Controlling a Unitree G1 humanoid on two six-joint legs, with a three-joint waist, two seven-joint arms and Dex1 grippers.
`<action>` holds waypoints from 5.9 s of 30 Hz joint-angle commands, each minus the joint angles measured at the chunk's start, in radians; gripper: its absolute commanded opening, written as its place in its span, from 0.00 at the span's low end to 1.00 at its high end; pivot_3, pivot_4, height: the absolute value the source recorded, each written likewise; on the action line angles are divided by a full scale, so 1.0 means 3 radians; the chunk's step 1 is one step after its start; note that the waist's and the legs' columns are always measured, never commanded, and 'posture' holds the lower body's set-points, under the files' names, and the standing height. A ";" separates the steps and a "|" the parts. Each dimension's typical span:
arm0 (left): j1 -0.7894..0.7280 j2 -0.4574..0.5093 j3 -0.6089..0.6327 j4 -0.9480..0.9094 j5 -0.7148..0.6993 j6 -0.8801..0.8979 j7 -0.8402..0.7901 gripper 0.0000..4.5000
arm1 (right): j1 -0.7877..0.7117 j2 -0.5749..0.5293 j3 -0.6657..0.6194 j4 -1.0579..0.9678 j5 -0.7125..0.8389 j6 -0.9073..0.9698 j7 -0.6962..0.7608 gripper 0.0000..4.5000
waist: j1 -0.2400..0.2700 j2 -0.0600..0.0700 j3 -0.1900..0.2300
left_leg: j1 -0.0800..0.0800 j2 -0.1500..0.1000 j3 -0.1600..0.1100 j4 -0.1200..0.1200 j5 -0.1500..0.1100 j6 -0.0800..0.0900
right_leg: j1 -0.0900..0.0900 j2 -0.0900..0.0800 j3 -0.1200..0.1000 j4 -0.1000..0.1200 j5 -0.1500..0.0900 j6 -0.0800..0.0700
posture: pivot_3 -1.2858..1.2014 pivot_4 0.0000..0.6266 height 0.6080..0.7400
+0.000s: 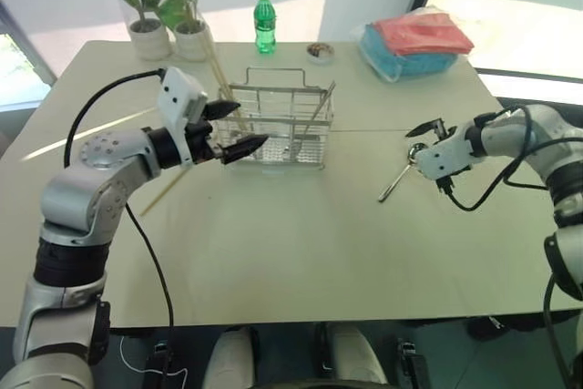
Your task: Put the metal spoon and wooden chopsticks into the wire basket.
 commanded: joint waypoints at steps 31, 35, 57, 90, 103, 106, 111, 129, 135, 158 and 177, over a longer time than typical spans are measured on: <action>-0.0103 -0.0072 -0.0067 -0.0331 -0.0184 0.0358 -0.0115 1.00 | -0.0765 0.0721 0.1257 0.0896 -0.1402 -0.0205 -0.0995 0.21 | -0.0014 0.0003 0.0002 | 0.0027 0.0000 -0.0001 0.0000 0.0003 -0.0004 | 0.0021 0.0001 0.0002 0.0011 0.0001 0.0000 | 0.52 0.24 0.87; -0.0111 -0.0078 -0.0049 -0.0326 -0.0201 0.0368 -0.0081 1.00 | -0.0749 0.0716 0.1196 0.0912 -0.1325 -0.0195 -0.0925 0.01 | -0.0014 0.0004 0.0002 | 0.0029 0.0001 -0.0002 -0.0002 0.0003 -0.0004 | 0.0021 0.0001 0.0002 0.0013 0.0003 0.0005 | 0.52 0.24 0.87; -0.0163 0.0050 0.0184 -0.0132 -0.0213 0.0288 -0.0179 1.00 | -0.0403 0.0727 -0.0785 0.0242 0.1781 0.0272 0.2146 0.01 | -0.0036 0.0007 0.0006 | 0.0050 0.0003 -0.0002 -0.0005 0.0002 -0.0004 | 0.0043 0.0002 0.0002 0.0011 0.0008 0.0014 | 0.52 0.24 0.87; -0.0183 0.0259 0.0526 -0.0190 -0.0275 0.0350 -0.0001 1.00 | 0.0198 0.1819 -0.1503 -0.2180 0.2969 0.3691 0.0604 0.01 | 0.0008 0.0008 0.0008 | 0.0037 0.0002 -0.0003 -0.0005 0.0001 -0.0003 | 0.0031 0.0001 -0.0001 0.0012 0.0008 0.0014 | 0.52 0.24 0.87; -0.0161 0.0290 0.0573 -0.0181 -0.0299 0.0356 0.0054 1.00 | 0.0309 0.1868 -0.1444 -0.1991 0.2718 0.3475 0.0388 0.56 | 0.0006 0.0008 0.0009 | 0.0037 0.0002 -0.0003 -0.0006 0.0001 -0.0003 | 0.0030 0.0002 -0.0001 0.0012 0.0008 0.0014 | 0.52 0.24 0.87; -0.0162 0.0299 0.0568 -0.0156 -0.0286 0.0336 0.0043 1.00 | 0.0283 0.1839 -0.1510 -0.2063 0.2771 0.3560 0.0354 0.79 | 0.0005 0.0008 0.0009 | 0.0036 0.0002 -0.0003 -0.0007 0.0001 -0.0003 | 0.0029 0.0002 -0.0001 0.0012 0.0008 0.0014 | 0.52 0.24 0.87; -0.0164 0.0292 0.0586 -0.0099 -0.0256 0.0292 0.0057 1.00 | 0.0127 0.1696 -0.1682 -0.2240 0.2943 0.3769 0.0392 0.79 | 0.0008 0.0009 0.0009 | 0.0036 0.0002 -0.0003 -0.0007 0.0001 -0.0003 | 0.0029 0.0002 -0.0001 0.0012 0.0008 0.0014 | 0.52 0.24 0.87; 0.0211 0.0700 0.1036 0.0601 0.0216 -0.0057 0.0245 1.00 | 0.0979 0.0675 -0.1897 -0.4433 0.4102 0.5025 0.1253 0.79 | 0.0011 0.0003 0.0007 | 0.0027 0.0003 -0.0003 -0.0010 0.0000 -0.0001 | 0.0020 0.0001 -0.0003 0.0008 0.0002 0.0004 | 0.52 0.24 0.87; 0.0285 0.0802 0.0932 0.1346 0.0533 -0.0249 0.0223 1.00 | 0.1566 0.0670 -0.1814 -0.4803 0.3969 0.4978 0.0926 0.79 | 0.0017 0.0000 0.0006 | 0.0027 0.0004 -0.0001 -0.0010 0.0000 -0.0001 | 0.0016 0.0000 -0.0003 0.0008 0.0001 0.0001 | 0.52 0.24 0.87; -0.1713 0.0470 -0.0369 0.4839 0.2031 -0.0716 -0.0030 1.00 | 0.2107 0.0585 -0.1962 -0.5135 0.4050 0.5092 0.0389 0.79 | 0.0089 -0.0029 -0.0003 | -0.0006 0.0003 -0.0002 -0.0001 -0.0001 0.0000 | -0.0009 0.0001 -0.0008 0.0008 0.0008 0.0012 | 0.52 0.24 0.87; -0.1881 0.0272 -0.0512 0.5251 0.2523 -0.0865 -0.0146 0.33 | 0.2337 0.0414 -0.2099 -0.5369 0.4299 0.5180 0.0383 0.80 | 0.0092 -0.0033 -0.0006 | -0.0005 0.0003 -0.0003 0.0000 -0.0001 0.0001 | -0.0009 0.0000 -0.0008 0.0012 0.0007 0.0012 | 0.52 0.24 0.87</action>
